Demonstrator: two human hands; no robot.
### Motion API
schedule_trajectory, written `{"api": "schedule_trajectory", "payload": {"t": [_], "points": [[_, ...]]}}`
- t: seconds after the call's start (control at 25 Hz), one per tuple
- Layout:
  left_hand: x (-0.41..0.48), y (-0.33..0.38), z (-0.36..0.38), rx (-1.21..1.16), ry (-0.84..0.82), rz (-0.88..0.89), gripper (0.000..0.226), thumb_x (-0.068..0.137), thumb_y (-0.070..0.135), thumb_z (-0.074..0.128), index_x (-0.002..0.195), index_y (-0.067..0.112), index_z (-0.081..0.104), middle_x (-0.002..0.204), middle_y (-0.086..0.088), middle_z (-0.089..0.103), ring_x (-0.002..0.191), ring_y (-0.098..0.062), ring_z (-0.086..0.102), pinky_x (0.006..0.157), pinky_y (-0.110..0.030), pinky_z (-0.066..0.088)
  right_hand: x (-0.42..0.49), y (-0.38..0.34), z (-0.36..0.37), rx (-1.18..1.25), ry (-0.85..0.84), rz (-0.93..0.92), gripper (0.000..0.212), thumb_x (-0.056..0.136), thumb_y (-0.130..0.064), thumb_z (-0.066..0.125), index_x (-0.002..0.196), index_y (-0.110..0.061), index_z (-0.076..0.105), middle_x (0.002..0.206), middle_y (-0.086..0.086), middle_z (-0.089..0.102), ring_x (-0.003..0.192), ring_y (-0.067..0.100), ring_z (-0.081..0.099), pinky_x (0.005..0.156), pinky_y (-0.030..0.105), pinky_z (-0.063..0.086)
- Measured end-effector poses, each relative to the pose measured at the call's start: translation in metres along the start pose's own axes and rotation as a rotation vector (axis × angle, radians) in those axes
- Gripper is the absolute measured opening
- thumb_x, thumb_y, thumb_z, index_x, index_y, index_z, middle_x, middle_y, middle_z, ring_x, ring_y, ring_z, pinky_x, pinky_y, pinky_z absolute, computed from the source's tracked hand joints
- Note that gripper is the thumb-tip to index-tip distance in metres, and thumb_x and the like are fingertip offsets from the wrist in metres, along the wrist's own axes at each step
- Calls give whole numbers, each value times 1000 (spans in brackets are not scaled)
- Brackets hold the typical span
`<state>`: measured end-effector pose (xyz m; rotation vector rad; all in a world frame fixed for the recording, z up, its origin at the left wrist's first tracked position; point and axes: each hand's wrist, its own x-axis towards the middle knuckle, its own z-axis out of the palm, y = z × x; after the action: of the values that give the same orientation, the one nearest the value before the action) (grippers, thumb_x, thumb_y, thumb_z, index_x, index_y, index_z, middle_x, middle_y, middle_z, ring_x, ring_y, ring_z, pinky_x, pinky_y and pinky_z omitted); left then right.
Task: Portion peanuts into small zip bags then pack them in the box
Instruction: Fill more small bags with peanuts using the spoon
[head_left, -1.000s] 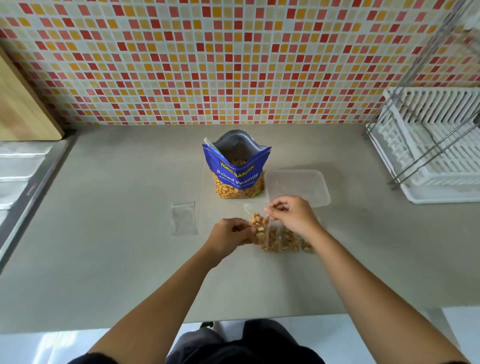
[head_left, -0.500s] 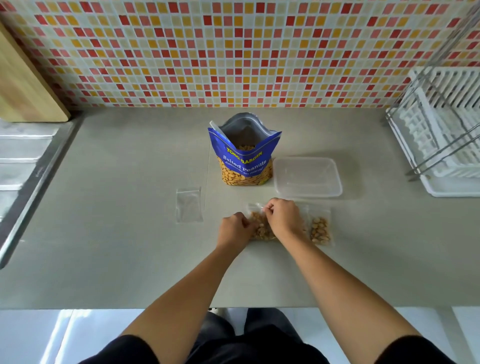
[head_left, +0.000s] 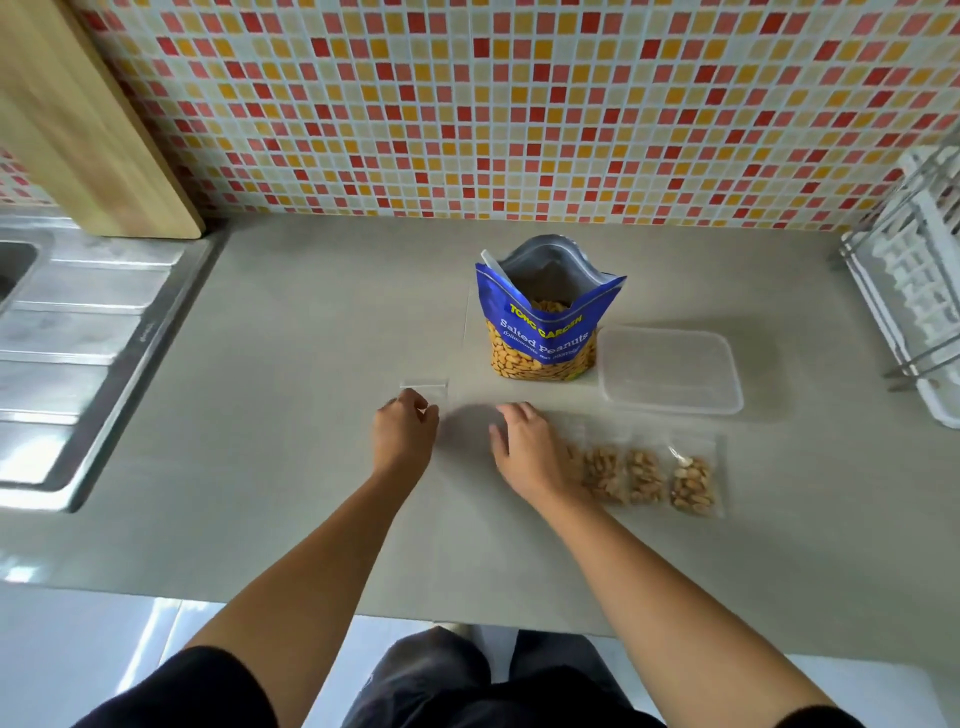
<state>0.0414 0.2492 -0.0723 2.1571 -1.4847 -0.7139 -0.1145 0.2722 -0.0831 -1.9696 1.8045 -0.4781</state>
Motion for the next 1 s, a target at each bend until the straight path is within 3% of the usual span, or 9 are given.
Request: {"api": "schedule_trajectory", "payload": {"t": [0.08, 0.16, 0.32, 0.4, 0.52, 0.64, 0.8, 0.92, 1.0], "points": [[13, -12, -9, 23, 5, 5, 23, 88, 16, 56, 105, 2, 63, 102, -18, 64, 93, -34, 59, 75, -31, 42, 0, -13, 26, -8, -102, 7, 41, 94, -18, 44, 132, -1, 45, 139, 19, 45, 125, 32, 47, 102, 36, 38], [26, -23, -15, 39, -17, 65, 26, 88, 12, 55, 112, 3, 62, 110, -19, 61, 97, -34, 59, 82, -33, 45, -2, -22, 46, -16, -130, 34, 46, 93, -18, 43, 134, 2, 41, 146, 22, 36, 135, 33, 38, 109, 37, 33], [45, -32, -17, 125, -147, 192, 46, 88, 9, 53, 134, 10, 48, 134, -13, 49, 119, -35, 47, 101, -36, 37, -4, -31, 65, -140, -74, 21, 55, 79, -31, 40, 116, 4, 59, 126, 25, 57, 119, 36, 55, 94, 44, 48], [50, -31, -17, 173, -201, 215, 51, 89, 13, 54, 139, 14, 42, 140, -9, 45, 123, -34, 39, 104, -32, 29, -7, -32, 68, -218, -30, 20, 59, 79, -35, 36, 119, 2, 59, 128, 22, 58, 122, 32, 54, 103, 36, 41], [59, -29, -17, 214, -247, 227, 53, 90, 17, 56, 140, 16, 40, 135, -10, 45, 121, -34, 39, 102, -35, 32, -8, -32, 71, -213, -14, 43, 60, 83, -36, 35, 124, 2, 56, 133, 22, 54, 125, 32, 51, 107, 35, 24], [63, -29, -17, 212, -272, 219, 44, 87, 14, 58, 130, 13, 52, 118, -15, 51, 111, -34, 49, 91, -34, 41, -10, -30, 74, -228, -7, 28, 61, 84, -38, 35, 125, 2, 54, 134, 22, 52, 126, 32, 50, 107, 35, 22], [63, -24, -27, 3, -284, 129, 13, 85, 6, 57, 94, 3, 66, 91, -8, 57, 83, -27, 54, 65, -24, 40, -8, -27, 73, -157, -20, 15, 66, 84, -42, 31, 130, 2, 50, 140, 21, 46, 131, 32, 44, 113, 33, 20], [60, -17, -46, -424, -423, -60, 8, 82, 2, 64, 84, 9, 64, 91, -3, 62, 82, -17, 58, 65, -17, 50, -5, -35, 55, 204, -58, 90, 80, 86, -59, 22, 142, -3, 33, 152, 14, 30, 142, 24, 23, 115, 28, 12], [54, -9, -56, -588, -489, -103, 13, 82, -2, 64, 82, 10, 61, 83, -4, 59, 74, -13, 57, 61, -15, 52, -1, -43, 39, 543, -20, 238, 72, 89, -58, 42, 141, -8, 34, 145, 9, 39, 135, 19, 34, 108, 22, 23]]}}
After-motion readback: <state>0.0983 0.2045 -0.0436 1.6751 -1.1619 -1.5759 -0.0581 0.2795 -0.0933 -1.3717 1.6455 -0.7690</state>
